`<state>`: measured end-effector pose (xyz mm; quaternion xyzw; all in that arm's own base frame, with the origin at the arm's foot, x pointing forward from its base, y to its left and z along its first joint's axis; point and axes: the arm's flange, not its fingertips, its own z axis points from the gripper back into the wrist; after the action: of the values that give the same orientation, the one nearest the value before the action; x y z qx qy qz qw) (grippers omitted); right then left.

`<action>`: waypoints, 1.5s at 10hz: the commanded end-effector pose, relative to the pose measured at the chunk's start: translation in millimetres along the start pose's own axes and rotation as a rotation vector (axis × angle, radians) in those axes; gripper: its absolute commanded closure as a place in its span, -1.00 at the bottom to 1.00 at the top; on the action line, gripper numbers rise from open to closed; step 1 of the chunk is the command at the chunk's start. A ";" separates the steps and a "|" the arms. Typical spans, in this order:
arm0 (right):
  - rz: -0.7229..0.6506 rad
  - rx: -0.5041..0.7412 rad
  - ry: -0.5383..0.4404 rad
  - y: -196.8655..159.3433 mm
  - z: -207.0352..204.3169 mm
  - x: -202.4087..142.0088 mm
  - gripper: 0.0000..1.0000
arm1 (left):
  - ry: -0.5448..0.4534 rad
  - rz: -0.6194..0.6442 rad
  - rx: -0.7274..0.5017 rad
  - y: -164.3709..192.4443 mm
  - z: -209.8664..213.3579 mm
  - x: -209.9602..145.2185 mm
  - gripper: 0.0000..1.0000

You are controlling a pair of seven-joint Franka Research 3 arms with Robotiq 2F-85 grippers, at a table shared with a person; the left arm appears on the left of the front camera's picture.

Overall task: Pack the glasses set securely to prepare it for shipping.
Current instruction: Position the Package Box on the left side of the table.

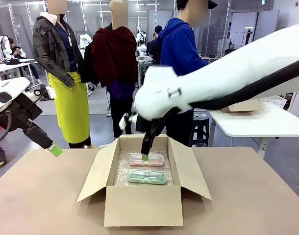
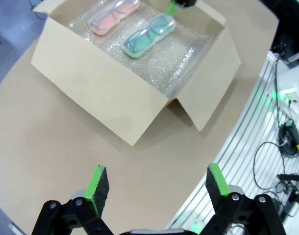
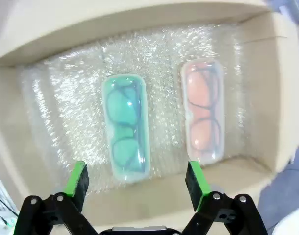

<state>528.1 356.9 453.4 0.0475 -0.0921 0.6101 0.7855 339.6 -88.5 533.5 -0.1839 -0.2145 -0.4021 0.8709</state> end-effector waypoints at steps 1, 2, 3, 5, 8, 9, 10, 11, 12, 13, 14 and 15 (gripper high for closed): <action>-0.085 -0.033 -0.110 32.6 28.6 -64.1 -1.00 | -0.052 0.082 -0.019 5.2 -3.3 11.9 -1.00; -0.156 -0.043 -0.191 40.8 42.2 -94.7 -1.00 | -0.065 0.152 -0.031 15.2 -5.7 13.2 -1.00; -0.255 -0.061 -0.254 51.2 52.8 -132.4 -1.00 | -0.084 0.219 -0.029 28.6 -11.2 17.1 -1.00; -0.393 -0.073 -0.328 73.4 70.1 -187.4 -1.00 | -0.096 0.320 -0.109 45.6 -26.0 21.7 -1.00; -0.487 -0.072 -0.415 100.9 97.0 -249.5 -1.00 | -0.075 0.471 -0.258 75.3 -63.9 18.3 -1.00; -0.529 -0.076 -0.404 104.7 103.9 -260.0 -1.00 | -0.097 0.491 -0.291 90.7 -78.5 15.2 -1.00; -0.562 -0.079 -0.402 108.2 109.3 -265.4 -1.00 | -0.115 0.493 -0.335 100.4 -89.6 10.3 -1.00; -0.584 -0.076 -0.412 108.1 109.9 -266.9 -1.00 | -0.141 0.441 -0.363 104.4 -99.2 7.4 -1.00; -0.606 -0.053 -0.469 98.0 103.4 -264.4 -1.00 | -0.135 0.415 -0.367 103.9 -99.9 9.6 -1.00; -0.546 -0.083 -0.423 101.7 111.6 -271.4 -1.00 | -0.111 0.495 -0.306 94.4 -96.0 5.4 -1.00; -0.546 -0.083 -0.423 101.7 111.6 -271.4 -1.00 | -0.111 0.495 -0.306 94.4 -96.0 5.4 -1.00; -0.546 -0.083 -0.423 101.7 111.6 -271.4 -1.00 | -0.111 0.495 -0.306 94.4 -96.0 5.4 -1.00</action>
<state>356.8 103.0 503.6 0.1667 -0.2602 0.3498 0.8844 443.3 -82.0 436.0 -0.3804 -0.1498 -0.2047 0.8894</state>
